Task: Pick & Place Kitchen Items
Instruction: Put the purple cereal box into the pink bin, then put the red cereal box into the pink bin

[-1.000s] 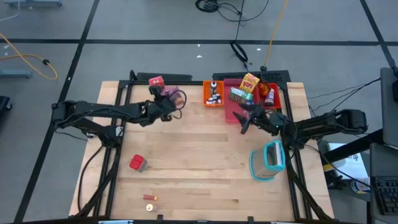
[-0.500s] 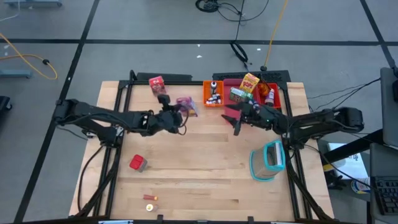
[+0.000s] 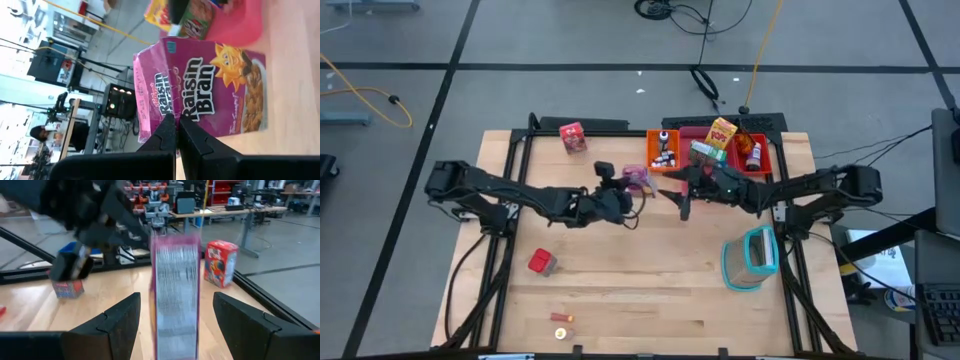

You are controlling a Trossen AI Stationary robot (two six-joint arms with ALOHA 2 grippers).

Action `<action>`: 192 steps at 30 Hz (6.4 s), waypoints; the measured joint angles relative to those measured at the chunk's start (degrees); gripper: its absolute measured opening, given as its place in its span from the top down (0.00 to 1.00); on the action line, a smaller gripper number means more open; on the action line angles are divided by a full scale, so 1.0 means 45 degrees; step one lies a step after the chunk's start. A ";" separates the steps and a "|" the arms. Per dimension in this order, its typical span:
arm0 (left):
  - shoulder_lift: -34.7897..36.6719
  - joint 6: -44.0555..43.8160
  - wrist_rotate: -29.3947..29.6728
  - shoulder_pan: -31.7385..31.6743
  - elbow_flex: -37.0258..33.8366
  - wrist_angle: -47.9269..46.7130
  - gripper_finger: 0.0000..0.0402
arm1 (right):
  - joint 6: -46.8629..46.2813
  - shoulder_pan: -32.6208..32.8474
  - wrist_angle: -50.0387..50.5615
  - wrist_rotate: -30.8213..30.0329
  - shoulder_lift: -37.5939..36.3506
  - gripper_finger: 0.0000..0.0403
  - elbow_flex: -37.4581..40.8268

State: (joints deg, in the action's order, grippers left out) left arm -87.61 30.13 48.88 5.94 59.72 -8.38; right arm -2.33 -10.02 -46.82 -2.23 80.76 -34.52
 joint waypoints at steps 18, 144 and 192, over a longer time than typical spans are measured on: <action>-0.1117 -0.0059 0.0034 0.0331 0.0779 -0.0035 1.00 | 0.0375 -0.0111 0.0072 0.0187 0.1104 0.40 -0.0967; -0.0573 -0.9103 0.1112 0.0534 0.0774 -0.5475 0.90 | 0.0768 -0.1141 -0.5203 -0.4051 0.0970 0.79 0.4822; -0.0578 -0.9083 0.1122 0.0509 0.0774 -0.5537 0.90 | 0.1762 -0.0748 -0.4393 -0.3526 -0.0847 0.34 0.4851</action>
State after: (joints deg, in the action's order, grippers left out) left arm -90.21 -10.74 53.93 8.22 63.20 -33.29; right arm 5.60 -13.39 -66.59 -18.10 76.94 -12.69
